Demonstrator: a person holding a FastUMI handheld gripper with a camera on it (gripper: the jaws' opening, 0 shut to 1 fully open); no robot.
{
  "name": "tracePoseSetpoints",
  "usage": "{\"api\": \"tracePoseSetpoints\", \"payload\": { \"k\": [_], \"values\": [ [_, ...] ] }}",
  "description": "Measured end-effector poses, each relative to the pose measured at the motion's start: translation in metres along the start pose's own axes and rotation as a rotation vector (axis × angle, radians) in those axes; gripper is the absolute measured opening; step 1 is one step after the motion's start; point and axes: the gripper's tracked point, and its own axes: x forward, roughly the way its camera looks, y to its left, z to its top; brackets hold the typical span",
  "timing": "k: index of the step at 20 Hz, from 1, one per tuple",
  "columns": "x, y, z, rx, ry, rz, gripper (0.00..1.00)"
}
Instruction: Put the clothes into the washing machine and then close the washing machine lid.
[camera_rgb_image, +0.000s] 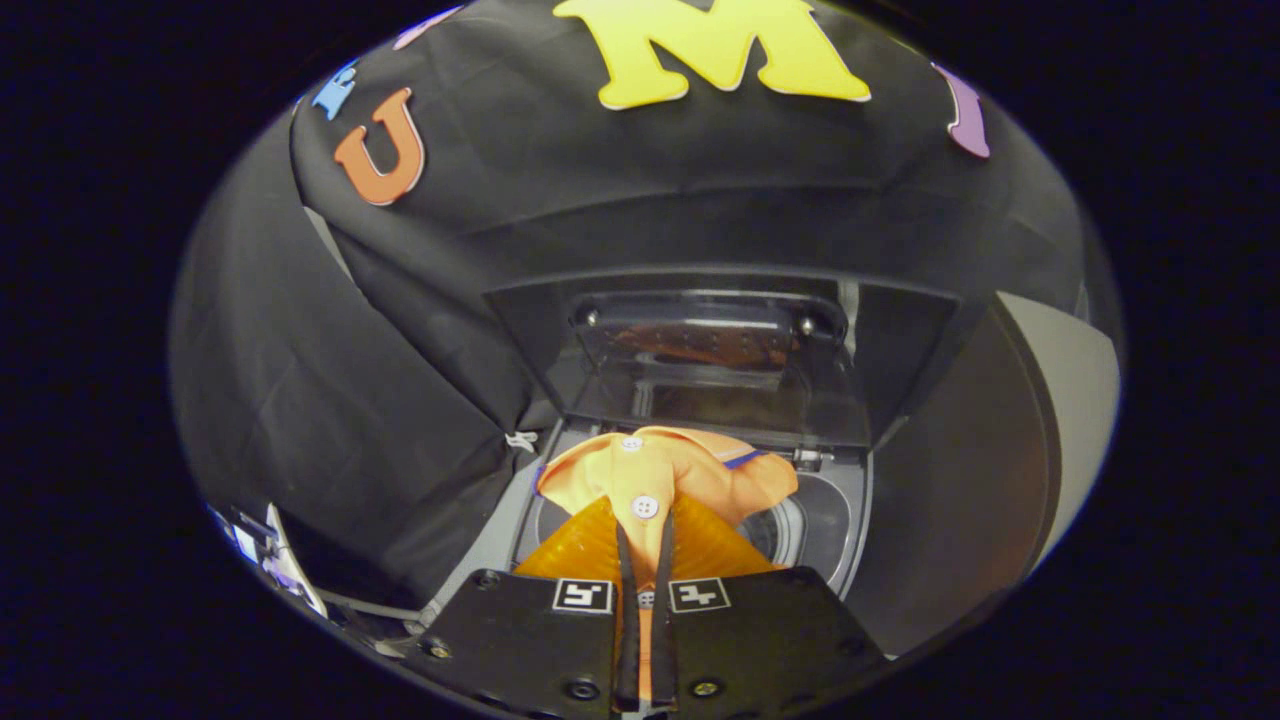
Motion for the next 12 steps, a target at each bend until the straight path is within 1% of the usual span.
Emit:
{"api": "tracePoseSetpoints", "payload": {
  "k": [5,12],
  "values": [
    [0.036,-0.018,-0.026,0.03,0.067,-0.041,0.08],
    [0.066,-0.03,-0.048,0.032,0.126,-0.085,0.07]
  ]
}}
